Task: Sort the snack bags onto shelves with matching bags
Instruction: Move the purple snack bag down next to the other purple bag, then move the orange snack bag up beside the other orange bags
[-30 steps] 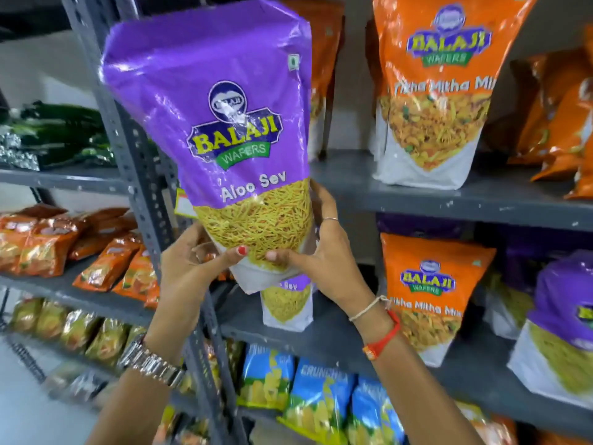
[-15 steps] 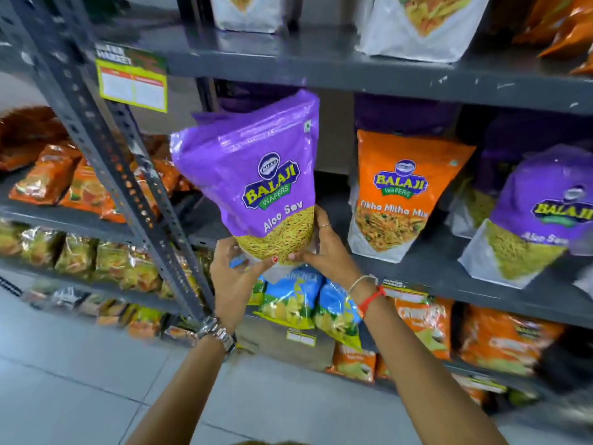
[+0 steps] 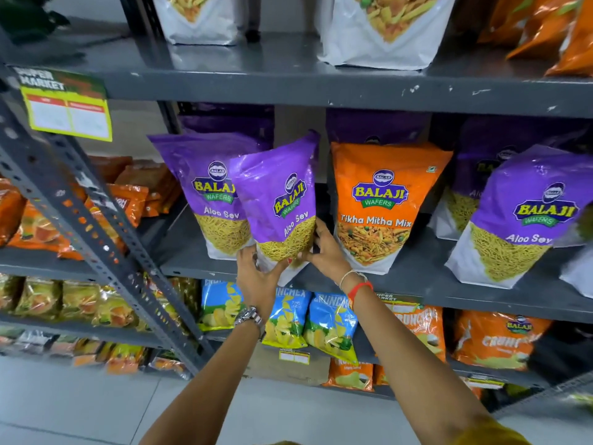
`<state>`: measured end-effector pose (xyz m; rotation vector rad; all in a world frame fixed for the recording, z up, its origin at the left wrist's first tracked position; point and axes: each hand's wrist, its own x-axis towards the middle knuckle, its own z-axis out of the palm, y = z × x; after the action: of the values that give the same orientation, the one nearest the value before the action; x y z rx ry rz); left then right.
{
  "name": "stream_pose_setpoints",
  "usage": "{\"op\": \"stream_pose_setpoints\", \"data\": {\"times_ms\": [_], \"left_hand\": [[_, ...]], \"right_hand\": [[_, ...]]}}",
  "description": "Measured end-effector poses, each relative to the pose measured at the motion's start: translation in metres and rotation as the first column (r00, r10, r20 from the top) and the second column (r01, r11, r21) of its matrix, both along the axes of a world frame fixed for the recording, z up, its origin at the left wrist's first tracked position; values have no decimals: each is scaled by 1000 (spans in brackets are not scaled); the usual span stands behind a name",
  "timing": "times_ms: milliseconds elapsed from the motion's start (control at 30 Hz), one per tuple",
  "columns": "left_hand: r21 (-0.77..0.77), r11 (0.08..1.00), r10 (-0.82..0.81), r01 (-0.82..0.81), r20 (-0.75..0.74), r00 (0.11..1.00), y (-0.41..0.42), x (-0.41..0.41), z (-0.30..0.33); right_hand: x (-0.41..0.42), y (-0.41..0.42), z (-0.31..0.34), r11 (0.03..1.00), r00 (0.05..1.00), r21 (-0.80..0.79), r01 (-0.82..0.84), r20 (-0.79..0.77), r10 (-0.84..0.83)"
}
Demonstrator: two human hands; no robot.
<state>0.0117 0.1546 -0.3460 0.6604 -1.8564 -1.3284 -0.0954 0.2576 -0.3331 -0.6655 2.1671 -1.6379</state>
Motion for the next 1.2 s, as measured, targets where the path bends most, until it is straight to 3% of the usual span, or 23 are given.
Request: {"op": "stream_pose_setpoints", "data": {"times_ms": [133,267,333,400,433,500,567,633,733,800,867,1067,1200], "left_hand": [[-39,999,32,-29,100,994,-3,-15,-3],[-72,996,70,-60,132,989,5,-21,-7],[-74,983,178,-170,120,977,14,-21,-7],[-155,948,284,-276,29,958,27,-17,-9],[-220,941,255,-258,-42,966,36,-15,-7],[-371,928,-25,-8,-86,996,54,-17,-3],[-433,832,-367,346,38,929,69,-27,2],[-313,791,-527,526,87,845,78,-42,5],[67,830,-556,553,33,831,85,-67,11],[311,766,-594,562,9,805,81,-85,11],[433,692,-639,577,-5,769,74,-98,11],[407,738,-613,539,70,787,69,-91,8],[290,800,-570,525,99,815,75,-67,14]], "right_hand": [[6,-7,1,980,990,-141,139,39,-135],[23,-1,3,864,916,-317,390,41,-398],[32,11,5,736,802,-401,545,-6,-597],[31,30,6,580,606,-417,700,-84,-791],[29,40,7,510,506,-382,771,-119,-854],[19,61,7,422,387,-280,862,-171,-906],[7,78,3,444,414,-196,875,-173,-894],[-7,91,-8,542,532,-131,830,-106,-840],[-24,105,-18,725,733,-121,678,43,-679],[-31,114,-20,806,815,-128,578,138,-562],[-36,123,-20,852,858,-115,510,136,-495],[-21,134,-20,868,873,-94,487,63,-483],[15,134,-17,845,850,-120,522,-5,-526]]}}
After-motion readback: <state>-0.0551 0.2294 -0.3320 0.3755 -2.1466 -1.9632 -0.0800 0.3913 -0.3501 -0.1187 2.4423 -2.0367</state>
